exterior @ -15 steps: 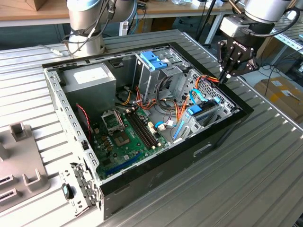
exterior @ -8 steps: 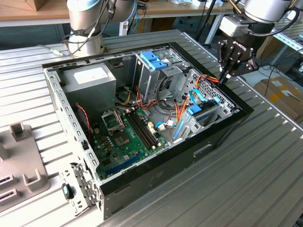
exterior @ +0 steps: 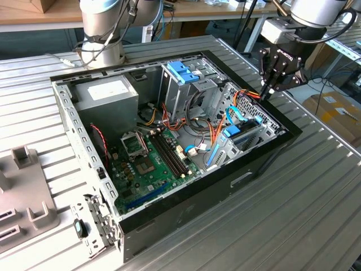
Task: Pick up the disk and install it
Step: 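Insert the second disk wire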
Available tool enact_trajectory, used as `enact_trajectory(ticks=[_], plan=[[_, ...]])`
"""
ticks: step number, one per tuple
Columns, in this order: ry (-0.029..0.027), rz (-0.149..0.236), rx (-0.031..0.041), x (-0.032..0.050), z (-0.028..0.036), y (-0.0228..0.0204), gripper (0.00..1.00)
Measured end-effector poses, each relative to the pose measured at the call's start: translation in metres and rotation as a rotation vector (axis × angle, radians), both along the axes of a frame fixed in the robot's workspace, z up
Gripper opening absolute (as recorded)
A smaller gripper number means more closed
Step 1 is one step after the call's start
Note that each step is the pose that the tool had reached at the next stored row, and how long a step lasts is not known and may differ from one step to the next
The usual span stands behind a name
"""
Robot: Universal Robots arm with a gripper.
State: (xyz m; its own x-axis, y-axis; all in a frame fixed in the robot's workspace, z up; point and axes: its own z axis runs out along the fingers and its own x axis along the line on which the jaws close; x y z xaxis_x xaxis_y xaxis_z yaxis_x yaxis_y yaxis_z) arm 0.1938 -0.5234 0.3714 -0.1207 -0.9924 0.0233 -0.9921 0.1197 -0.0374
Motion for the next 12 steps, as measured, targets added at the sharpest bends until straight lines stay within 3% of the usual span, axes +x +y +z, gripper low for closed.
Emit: enact_trajectory(ticks=[6,7,9,12], plan=[[-0.0055,0.0,0.0004,-0.0042,0.0016,0.0,0.16],[-0.0103,0.0,0.0006,-0.0054,0.0025,0.0,0.16],[-0.0256,0.0,0.0004,-0.0096,0.0038,-0.0001,0.16],[-0.0378,0.0,0.0005,-0.0138,0.0039,-0.0005,0.16]])
